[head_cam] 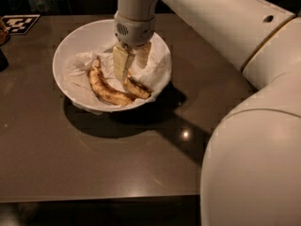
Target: Pick banana from white bowl
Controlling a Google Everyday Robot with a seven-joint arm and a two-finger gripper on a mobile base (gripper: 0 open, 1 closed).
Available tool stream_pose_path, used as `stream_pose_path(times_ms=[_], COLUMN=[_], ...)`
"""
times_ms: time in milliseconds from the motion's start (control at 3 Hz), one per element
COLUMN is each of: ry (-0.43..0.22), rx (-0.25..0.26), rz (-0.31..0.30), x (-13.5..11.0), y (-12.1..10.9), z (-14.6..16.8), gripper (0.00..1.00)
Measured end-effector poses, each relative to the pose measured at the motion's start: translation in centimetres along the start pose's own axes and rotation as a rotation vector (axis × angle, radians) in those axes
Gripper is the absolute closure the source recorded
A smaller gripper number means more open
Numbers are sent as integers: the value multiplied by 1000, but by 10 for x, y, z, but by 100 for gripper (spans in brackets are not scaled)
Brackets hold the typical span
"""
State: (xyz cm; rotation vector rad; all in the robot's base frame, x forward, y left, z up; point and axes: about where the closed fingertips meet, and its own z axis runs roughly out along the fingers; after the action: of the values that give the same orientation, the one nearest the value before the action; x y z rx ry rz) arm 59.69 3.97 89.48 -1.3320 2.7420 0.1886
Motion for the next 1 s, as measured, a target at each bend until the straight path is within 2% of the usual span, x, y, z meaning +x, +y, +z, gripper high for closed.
stream_pose_path(times_ms=[667,1000], ry=[28,46], rx=[-29,-45], rz=[9,10], x=[-5,-9], y=[-7,-11], z=[18,30], gripper=[44,41])
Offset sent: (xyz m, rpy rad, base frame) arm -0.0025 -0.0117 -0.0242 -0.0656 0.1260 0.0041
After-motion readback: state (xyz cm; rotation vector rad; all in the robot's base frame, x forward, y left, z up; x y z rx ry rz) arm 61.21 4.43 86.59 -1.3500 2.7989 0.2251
